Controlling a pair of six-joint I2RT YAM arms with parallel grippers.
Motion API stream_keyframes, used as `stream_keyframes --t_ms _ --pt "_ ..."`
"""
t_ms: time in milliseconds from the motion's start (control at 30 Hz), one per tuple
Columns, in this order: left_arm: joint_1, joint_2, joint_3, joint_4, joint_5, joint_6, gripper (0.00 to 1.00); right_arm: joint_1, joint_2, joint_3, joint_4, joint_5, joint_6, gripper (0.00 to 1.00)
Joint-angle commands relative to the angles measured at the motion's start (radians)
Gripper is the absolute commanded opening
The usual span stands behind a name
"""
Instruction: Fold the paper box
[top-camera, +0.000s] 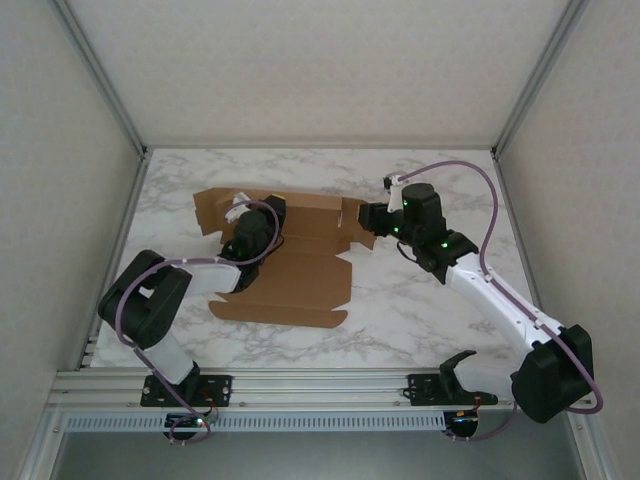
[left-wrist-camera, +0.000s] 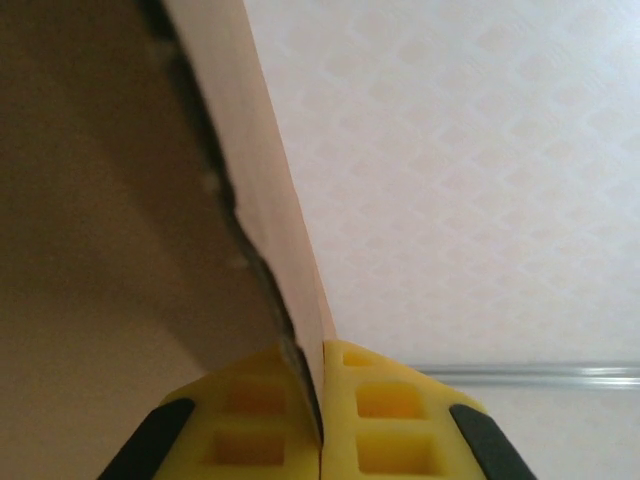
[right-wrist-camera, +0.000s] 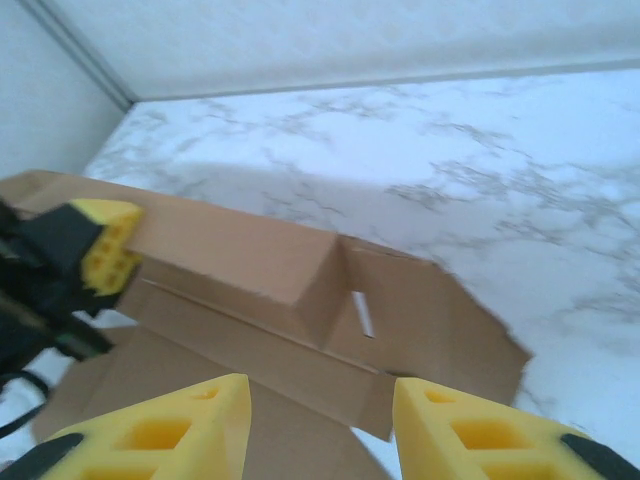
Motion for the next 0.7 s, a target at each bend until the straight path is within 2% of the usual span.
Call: stream_keyframes --t_ms 0,67,133,200,267,533,667 --pt "-0.012 -0.043 -0.060 0.107 0.047 0.149 0.00 -0.024 0.006 0.004 -0.079 0.148 -0.003 0.42" --pt "-0.012 -0.048 -0.086 0.139 0.056 0.162 0.00 -0.060 0.015 0.010 -0.113 0.199 0.019 0.41" --pt "-0.012 -0.050 -0.090 0.137 0.059 0.171 0.00 -0.097 0.030 0.015 -0.153 0.281 0.048 0.35" --pt "-0.012 -0.049 -0.081 0.111 0.056 0.170 0.00 -0.150 0.052 0.000 -0.140 0.279 0.057 0.31" --pt "-0.012 -0.046 -0.072 0.096 0.056 0.168 0.00 -0.183 0.094 -0.020 -0.092 0.213 0.011 0.30" --pt "-0.007 -0.031 -0.032 0.000 0.078 0.163 0.00 -0.196 0.264 -0.091 0.192 0.013 -0.339 0.30" --pt "0.001 -0.032 -0.017 -0.055 0.076 0.155 0.00 -0.192 0.273 -0.131 0.288 -0.241 -0.469 0.31"
